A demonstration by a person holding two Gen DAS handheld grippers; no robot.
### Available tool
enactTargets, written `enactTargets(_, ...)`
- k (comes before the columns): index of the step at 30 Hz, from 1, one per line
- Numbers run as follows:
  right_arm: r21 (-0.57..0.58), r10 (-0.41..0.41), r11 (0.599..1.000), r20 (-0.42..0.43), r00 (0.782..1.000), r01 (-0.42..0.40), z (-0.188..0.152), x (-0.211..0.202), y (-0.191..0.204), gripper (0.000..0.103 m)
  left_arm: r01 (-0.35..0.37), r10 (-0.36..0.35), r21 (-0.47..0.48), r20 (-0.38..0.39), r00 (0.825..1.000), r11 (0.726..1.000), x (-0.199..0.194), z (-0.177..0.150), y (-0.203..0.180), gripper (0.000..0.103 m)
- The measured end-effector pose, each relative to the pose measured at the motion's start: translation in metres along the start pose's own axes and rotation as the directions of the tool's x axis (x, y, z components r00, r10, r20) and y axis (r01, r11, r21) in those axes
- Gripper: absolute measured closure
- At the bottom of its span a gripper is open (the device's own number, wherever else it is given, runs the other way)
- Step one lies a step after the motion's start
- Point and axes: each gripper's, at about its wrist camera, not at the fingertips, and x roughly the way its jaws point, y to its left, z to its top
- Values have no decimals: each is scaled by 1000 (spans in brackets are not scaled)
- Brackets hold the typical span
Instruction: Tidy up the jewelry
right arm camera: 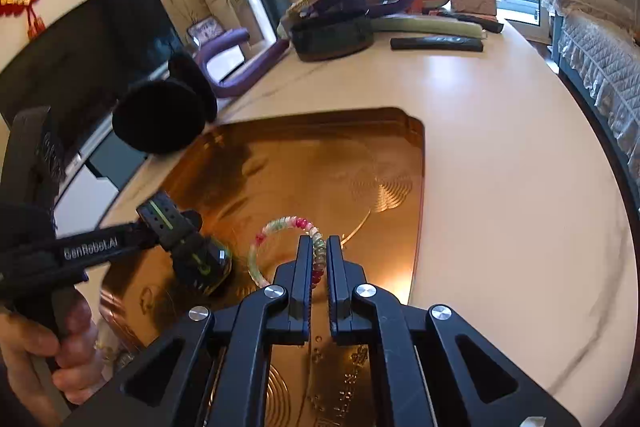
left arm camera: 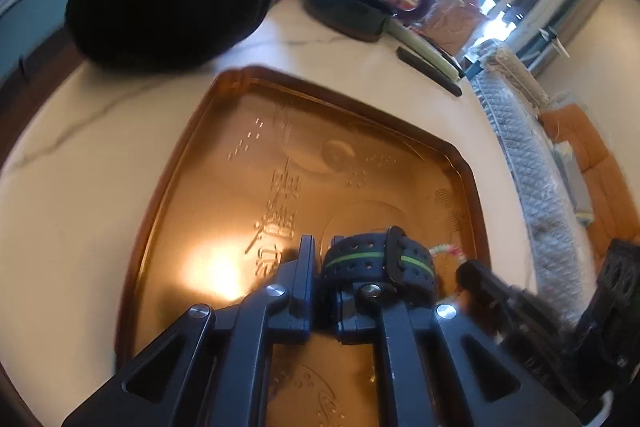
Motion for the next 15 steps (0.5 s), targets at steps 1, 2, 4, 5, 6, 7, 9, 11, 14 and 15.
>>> enactTargets(1, 15, 11, 1000, -11, 1000, -11, -1, 0, -2, 92, -8, 8, -11, -20, 1000, 1000, 0, 1, 0, 86)
enactTargets(2, 33, 25, 999, -30, 999, -24, -1, 1, -5, 86, -27, 26, -13, -41, 999, 1000, -1, 1, -1, 68)
enactTargets(4, 59, 40, 998, -18, 999, -39, -4, -6, -8, 57, -80, 81, 4, -44, 996, 997, -9, 0, -7, 32)
enactTargets(5, 62, 50, 997, 1, 999, -49, -6, -12, -8, 48, -123, 123, 8, -19, 992, 992, -16, -3, -8, 19)
enactTargets(6, 62, 46, 997, 10, 999, -47, -7, -17, -6, 45, -155, 155, 13, 21, 988, 988, -25, -6, -9, 18)
enactTargets(7, 57, 43, 997, 14, 999, -44, -8, -22, -4, 45, -166, 165, 25, 37, 986, 986, -32, -9, -11, 18)
enactTargets(9, 52, 46, 998, 26, 999, -47, -10, -31, -1, 45, -143, 140, 47, 50, 989, 989, -43, -17, -13, 18)
enactTargets(11, 50, 48, 997, 36, 998, -50, -13, -39, 1, 45, -133, 128, 66, 70, 989, 989, -57, -27, -15, 18)
enactTargets(14, 38, 50, 998, 53, 997, -52, -15, -55, 7, 45, -152, 141, 98, 109, 984, 983, -81, -47, -17, 18)
enactTargets(15, 32, 53, 998, 59, 997, -55, -16, -62, 9, 45, -152, 138, 111, 120, 983, 982, -91, -55, -17, 18)
